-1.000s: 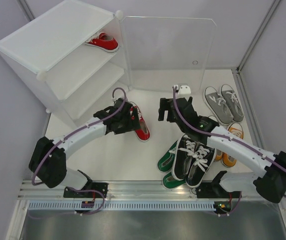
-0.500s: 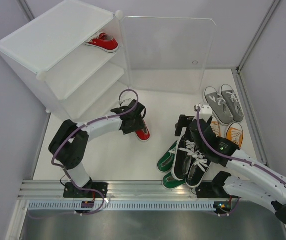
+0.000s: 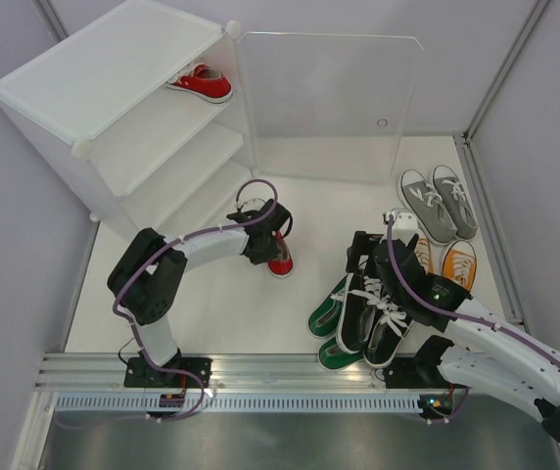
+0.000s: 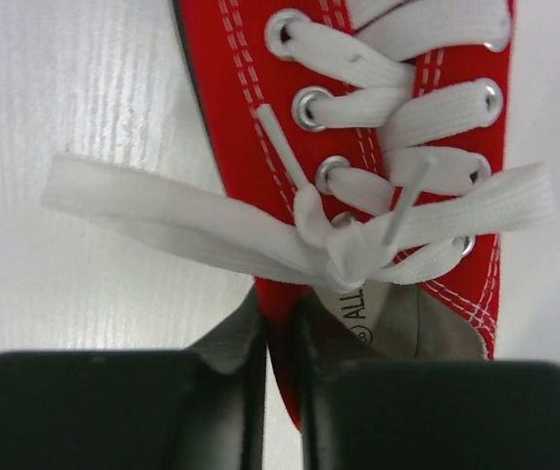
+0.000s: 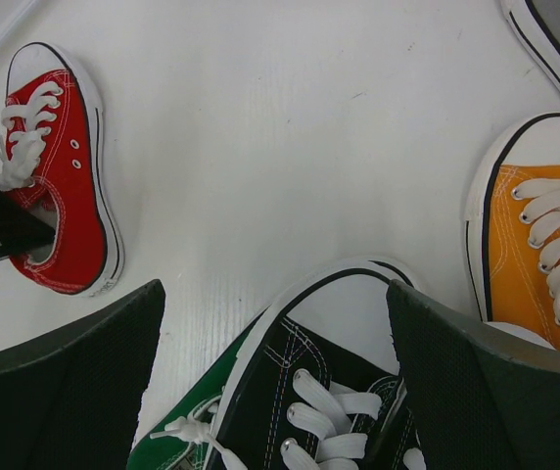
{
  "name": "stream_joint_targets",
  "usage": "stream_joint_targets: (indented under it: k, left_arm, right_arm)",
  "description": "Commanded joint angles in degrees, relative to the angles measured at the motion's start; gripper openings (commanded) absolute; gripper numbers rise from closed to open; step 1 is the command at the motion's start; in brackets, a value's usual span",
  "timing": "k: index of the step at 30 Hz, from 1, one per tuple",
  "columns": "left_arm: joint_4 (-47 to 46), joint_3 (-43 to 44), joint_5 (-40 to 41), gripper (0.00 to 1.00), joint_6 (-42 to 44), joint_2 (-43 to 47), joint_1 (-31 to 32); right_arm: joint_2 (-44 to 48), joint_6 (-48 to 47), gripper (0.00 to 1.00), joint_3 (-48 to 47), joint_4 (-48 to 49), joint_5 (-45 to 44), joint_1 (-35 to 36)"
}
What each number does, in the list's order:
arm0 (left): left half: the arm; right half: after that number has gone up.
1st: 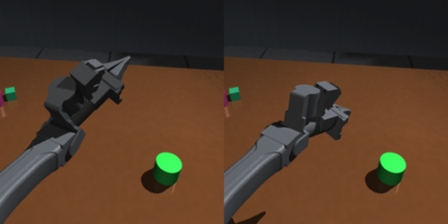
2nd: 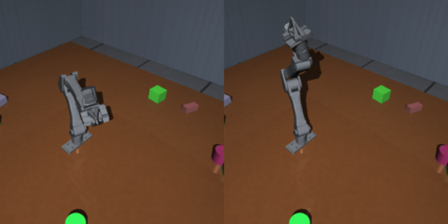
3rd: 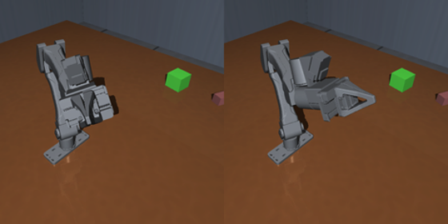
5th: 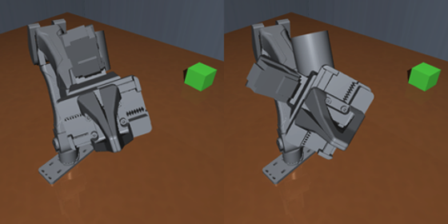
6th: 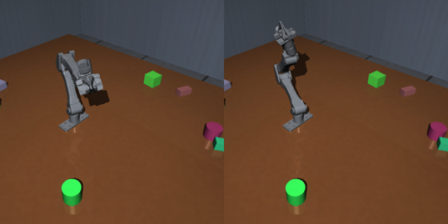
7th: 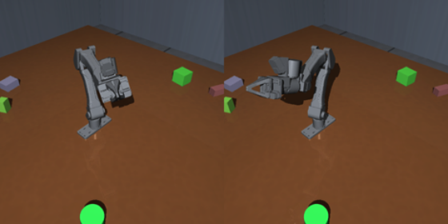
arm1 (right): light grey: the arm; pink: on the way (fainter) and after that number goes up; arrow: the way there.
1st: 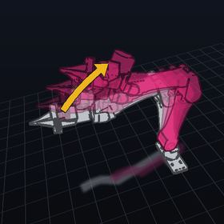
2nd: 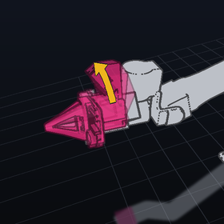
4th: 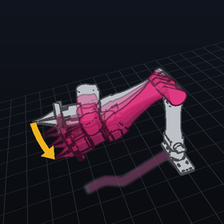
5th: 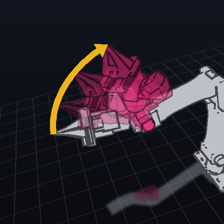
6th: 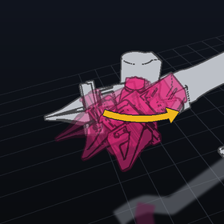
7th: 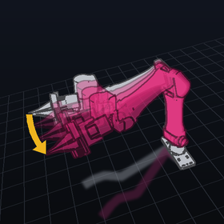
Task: Place and organize the shoes in the shoe cabinet
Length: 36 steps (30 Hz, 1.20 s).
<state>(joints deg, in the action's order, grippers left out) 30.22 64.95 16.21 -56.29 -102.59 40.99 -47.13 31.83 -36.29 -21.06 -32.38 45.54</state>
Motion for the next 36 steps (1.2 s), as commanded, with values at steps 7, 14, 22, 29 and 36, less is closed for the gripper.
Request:
stream_joint_targets:
  k: [7, 14, 22, 29, 36]
  left_arm:
    - [2.74, 4.74, 3.39, 0.02, 0.65, 10.82, 1.02]
    - [5.9, 10.89, 8.83, 0.02, 0.57, 21.8, 1.11]
    - [15.38, 23.19, 17.45, 0.02, 1.89, 25.07, -0.29]
    - [18.56, 31.89, 16.22, 0.02, 2.32, 23.31, -7.59]
    - [22.25, 39.46, 14.56, 0.02, 2.68, 19.01, -15.85]
  right_arm:
    - [1.87, -1.07, 0.98, 0.17, 0.58, -1.46, 0.08]
    - [2.22, -1.51, 0.98, -0.71, 0.49, -1.02, 0.16]
    - [3.8, -1.6, 0.97, -0.88, -0.56, -0.93, 0.16]
    - [6.35, -1.69, 0.97, -1.06, -2.23, -1.37, 0.25]
    - [8.46, -1.6, 0.97, -0.62, -3.37, -1.81, 0.16]
